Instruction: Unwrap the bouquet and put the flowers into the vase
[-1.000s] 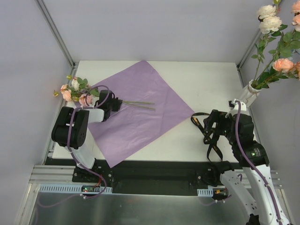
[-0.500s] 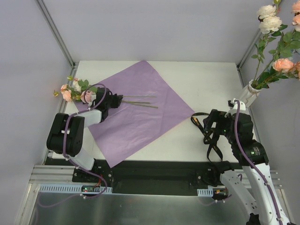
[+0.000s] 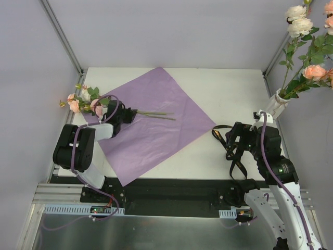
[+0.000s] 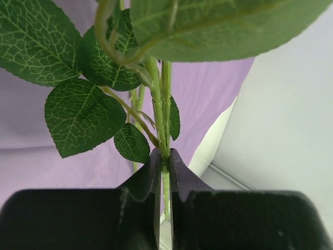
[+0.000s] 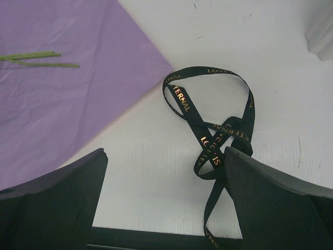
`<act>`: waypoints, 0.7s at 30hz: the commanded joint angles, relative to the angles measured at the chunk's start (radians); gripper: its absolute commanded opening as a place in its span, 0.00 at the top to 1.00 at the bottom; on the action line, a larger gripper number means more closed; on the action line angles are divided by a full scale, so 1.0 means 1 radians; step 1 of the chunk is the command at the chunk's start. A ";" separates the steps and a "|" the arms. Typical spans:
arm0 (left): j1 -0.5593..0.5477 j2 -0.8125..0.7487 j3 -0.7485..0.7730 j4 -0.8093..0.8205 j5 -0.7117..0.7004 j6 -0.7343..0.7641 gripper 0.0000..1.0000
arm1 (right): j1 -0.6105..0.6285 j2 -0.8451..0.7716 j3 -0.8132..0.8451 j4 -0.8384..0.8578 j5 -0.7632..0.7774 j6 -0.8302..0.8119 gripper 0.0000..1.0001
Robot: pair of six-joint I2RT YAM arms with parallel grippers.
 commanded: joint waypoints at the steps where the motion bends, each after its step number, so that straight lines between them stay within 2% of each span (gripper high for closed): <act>1: 0.009 -0.076 -0.020 0.044 -0.002 0.096 1.00 | 0.003 0.012 0.017 0.012 -0.016 0.016 0.04; 8: -0.014 -0.281 -0.030 0.021 0.048 0.302 1.00 | 0.004 0.078 0.063 0.010 -0.090 -0.018 0.03; 11: -0.034 -0.339 0.024 0.016 0.145 0.433 1.00 | 0.003 0.110 0.097 0.015 -0.153 -0.059 0.03; 12: -0.043 -0.342 0.048 0.016 0.227 0.474 1.00 | 0.003 0.121 0.107 0.015 -0.179 -0.066 0.03; 14: -0.046 -0.321 0.159 0.004 0.373 0.619 1.00 | 0.003 0.152 0.152 0.019 -0.218 -0.072 0.03; 15: -0.055 -0.292 0.205 -0.013 0.509 0.668 1.00 | 0.003 0.162 0.170 0.021 -0.267 -0.072 0.03; 16: -0.067 -0.275 0.292 -0.034 0.562 0.774 1.00 | 0.003 0.184 0.187 0.025 -0.298 -0.075 0.03; 18: -0.121 -0.226 0.395 -0.146 0.637 0.891 1.00 | 0.004 0.211 0.241 0.031 -0.387 -0.076 0.03; 19: -0.142 -0.210 0.483 -0.201 0.660 1.010 1.00 | 0.003 0.239 0.258 0.036 -0.413 -0.073 0.03; 20: -0.170 -0.193 0.525 -0.300 0.682 1.063 1.00 | 0.003 0.254 0.278 0.036 -0.438 -0.070 0.03; 21: -0.188 -0.160 0.559 -0.330 0.699 1.100 1.00 | 0.003 0.273 0.310 0.039 -0.476 -0.066 0.03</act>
